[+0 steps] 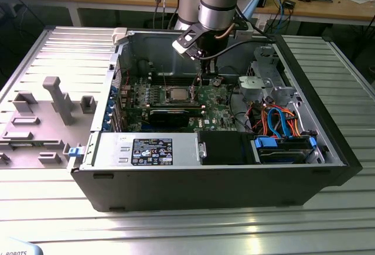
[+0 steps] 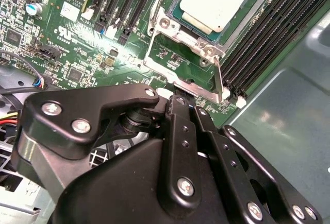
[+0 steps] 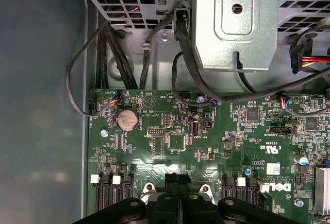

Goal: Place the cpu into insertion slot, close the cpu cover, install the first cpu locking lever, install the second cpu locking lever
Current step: 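Close the cpu cover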

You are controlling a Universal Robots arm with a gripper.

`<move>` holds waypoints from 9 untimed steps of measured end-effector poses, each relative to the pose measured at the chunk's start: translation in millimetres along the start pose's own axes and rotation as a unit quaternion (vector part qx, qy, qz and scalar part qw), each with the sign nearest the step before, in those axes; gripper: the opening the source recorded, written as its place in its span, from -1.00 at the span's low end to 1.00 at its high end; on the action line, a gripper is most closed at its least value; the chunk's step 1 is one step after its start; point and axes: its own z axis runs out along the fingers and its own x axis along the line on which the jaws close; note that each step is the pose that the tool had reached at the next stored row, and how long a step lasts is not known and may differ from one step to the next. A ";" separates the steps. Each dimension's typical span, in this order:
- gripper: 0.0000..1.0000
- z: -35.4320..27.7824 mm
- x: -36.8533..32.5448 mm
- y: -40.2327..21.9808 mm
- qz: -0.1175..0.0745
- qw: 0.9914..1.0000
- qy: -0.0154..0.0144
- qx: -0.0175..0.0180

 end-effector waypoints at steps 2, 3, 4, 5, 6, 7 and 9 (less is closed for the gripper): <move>-0.79 0.0 0.0 -0.8 0.000 1.000 0.000 0.000; -0.79 0.0 0.0 -1.3 0.000 1.000 0.000 0.000; -0.79 0.0 0.0 -1.6 0.000 1.000 0.000 0.000; -0.79 0.0 0.0 -2.0 0.000 1.000 0.000 0.000; -0.79 0.0 0.1 -2.4 0.000 1.000 0.000 0.000; -0.79 0.0 0.1 -2.7 0.000 1.000 0.000 0.000; -0.79 0.0 0.1 -3.3 0.000 1.000 0.000 0.000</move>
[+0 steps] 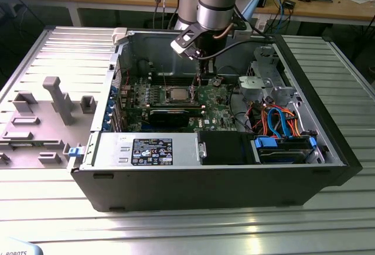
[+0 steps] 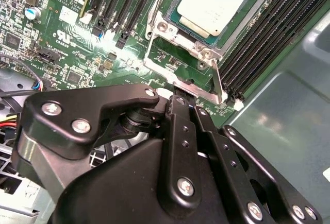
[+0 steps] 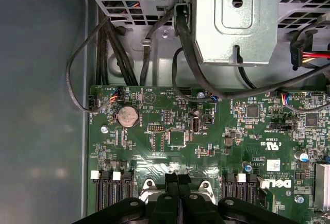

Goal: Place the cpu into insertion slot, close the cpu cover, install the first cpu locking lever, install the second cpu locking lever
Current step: 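Close the cpu cover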

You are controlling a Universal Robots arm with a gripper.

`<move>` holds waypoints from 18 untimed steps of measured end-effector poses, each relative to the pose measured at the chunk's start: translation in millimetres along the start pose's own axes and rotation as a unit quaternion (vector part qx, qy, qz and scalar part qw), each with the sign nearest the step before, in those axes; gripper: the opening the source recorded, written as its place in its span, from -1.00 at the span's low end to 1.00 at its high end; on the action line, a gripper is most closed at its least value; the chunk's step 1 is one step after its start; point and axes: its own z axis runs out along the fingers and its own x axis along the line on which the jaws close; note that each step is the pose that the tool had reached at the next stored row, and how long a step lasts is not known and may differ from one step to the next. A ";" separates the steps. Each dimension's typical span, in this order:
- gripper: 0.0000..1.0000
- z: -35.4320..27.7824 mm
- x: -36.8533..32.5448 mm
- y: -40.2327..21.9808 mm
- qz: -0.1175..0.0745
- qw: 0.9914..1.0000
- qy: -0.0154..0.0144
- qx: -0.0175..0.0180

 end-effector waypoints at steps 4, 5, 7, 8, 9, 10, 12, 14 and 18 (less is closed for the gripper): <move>-0.79 0.0 0.0 -1.2 0.000 1.000 0.000 0.000; -0.79 0.0 0.1 -1.4 0.000 1.000 0.000 0.000; -0.79 0.0 0.1 -2.0 0.000 1.000 0.000 0.000; -0.79 0.0 0.1 -2.3 0.000 1.000 0.000 0.000; -0.79 0.0 0.1 -2.7 0.000 1.000 0.000 0.000; -0.79 0.0 0.1 -3.2 0.000 1.000 0.000 0.000; -0.79 0.0 0.1 -3.7 0.000 1.000 0.000 0.000; -0.79 0.0 0.1 -4.2 0.000 1.000 0.000 0.000; -0.79 0.0 0.1 -5.2 0.000 1.000 0.000 0.000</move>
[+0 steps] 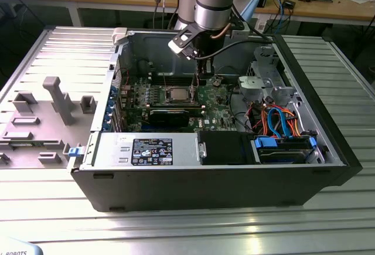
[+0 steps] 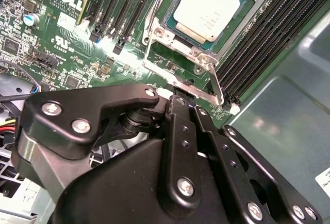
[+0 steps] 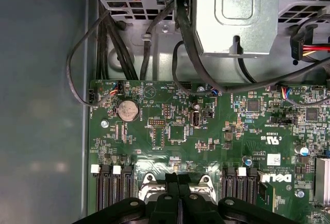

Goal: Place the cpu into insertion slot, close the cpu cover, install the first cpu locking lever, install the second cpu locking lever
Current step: 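Close the cpu cover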

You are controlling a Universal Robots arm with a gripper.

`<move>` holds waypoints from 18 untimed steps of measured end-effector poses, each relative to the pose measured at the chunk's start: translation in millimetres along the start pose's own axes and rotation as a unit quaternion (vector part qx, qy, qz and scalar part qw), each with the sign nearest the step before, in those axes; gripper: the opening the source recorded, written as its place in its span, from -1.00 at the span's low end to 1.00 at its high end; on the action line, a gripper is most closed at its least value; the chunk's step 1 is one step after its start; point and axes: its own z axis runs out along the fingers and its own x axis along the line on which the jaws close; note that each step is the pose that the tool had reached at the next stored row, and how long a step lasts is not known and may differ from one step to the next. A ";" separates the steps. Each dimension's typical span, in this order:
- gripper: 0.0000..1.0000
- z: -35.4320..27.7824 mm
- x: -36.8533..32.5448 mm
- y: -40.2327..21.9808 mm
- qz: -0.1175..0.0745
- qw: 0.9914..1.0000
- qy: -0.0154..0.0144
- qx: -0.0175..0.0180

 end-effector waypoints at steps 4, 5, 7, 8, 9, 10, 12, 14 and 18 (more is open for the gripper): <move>-0.79 0.0 0.0 -0.9 0.000 1.000 0.000 0.000; -0.79 0.0 0.0 -1.0 0.000 1.000 0.000 0.000; -0.79 0.0 0.0 -1.6 0.000 1.000 0.000 0.000; -0.79 0.0 0.1 -2.1 0.000 1.000 0.000 0.000; -0.79 0.0 0.1 -2.5 0.000 1.000 0.000 0.000; -0.79 0.0 0.1 -2.6 0.000 1.000 0.000 0.000; -0.79 0.0 0.1 -3.2 0.000 1.000 0.000 0.000; -0.79 0.0 0.1 -3.6 0.000 1.000 0.000 0.000; -0.79 0.0 0.1 -4.3 0.000 1.000 0.000 0.000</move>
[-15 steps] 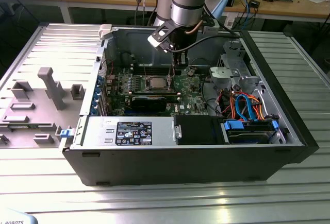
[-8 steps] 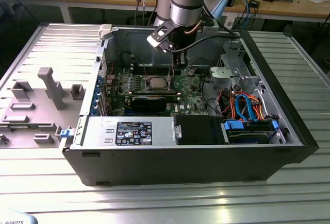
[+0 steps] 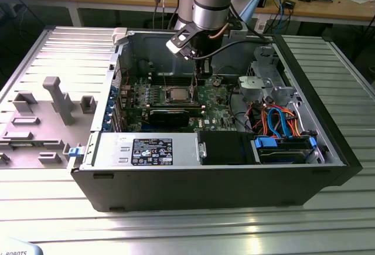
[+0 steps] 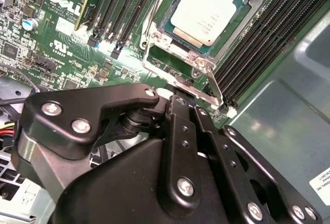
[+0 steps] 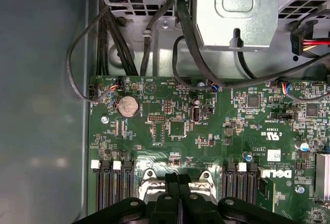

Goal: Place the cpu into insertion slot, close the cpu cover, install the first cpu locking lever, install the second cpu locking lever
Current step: 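Close the cpu cover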

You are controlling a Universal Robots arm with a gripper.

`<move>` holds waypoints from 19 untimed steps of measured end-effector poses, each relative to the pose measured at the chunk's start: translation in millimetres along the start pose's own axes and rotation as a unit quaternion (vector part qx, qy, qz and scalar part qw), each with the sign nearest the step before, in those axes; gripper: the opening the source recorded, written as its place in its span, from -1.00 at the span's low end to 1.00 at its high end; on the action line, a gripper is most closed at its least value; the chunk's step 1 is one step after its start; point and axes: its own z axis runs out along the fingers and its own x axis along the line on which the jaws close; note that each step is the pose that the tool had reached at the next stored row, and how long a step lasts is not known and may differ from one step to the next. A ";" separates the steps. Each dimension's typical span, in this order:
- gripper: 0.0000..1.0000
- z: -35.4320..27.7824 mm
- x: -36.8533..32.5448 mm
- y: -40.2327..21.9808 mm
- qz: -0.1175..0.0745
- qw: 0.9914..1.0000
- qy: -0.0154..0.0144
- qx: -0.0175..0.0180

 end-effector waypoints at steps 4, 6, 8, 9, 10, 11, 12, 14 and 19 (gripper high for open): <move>-0.79 0.0 0.0 -0.6 0.000 1.000 0.000 0.000; -0.79 0.0 0.0 -1.0 0.000 1.000 0.000 0.000; -0.79 0.0 0.0 -2.1 0.000 1.000 0.000 0.000; -0.79 0.0 0.1 -2.8 0.000 1.000 0.000 0.000; -0.79 0.0 0.1 -2.9 0.000 1.000 0.000 0.000; -0.79 0.0 0.1 -3.0 0.000 1.000 0.000 0.000; -0.79 0.1 0.1 -3.5 0.000 1.000 0.000 0.000; -0.79 0.1 0.1 -3.9 0.000 1.000 0.000 0.000; -0.79 0.1 0.1 -5.2 0.000 1.000 0.000 0.000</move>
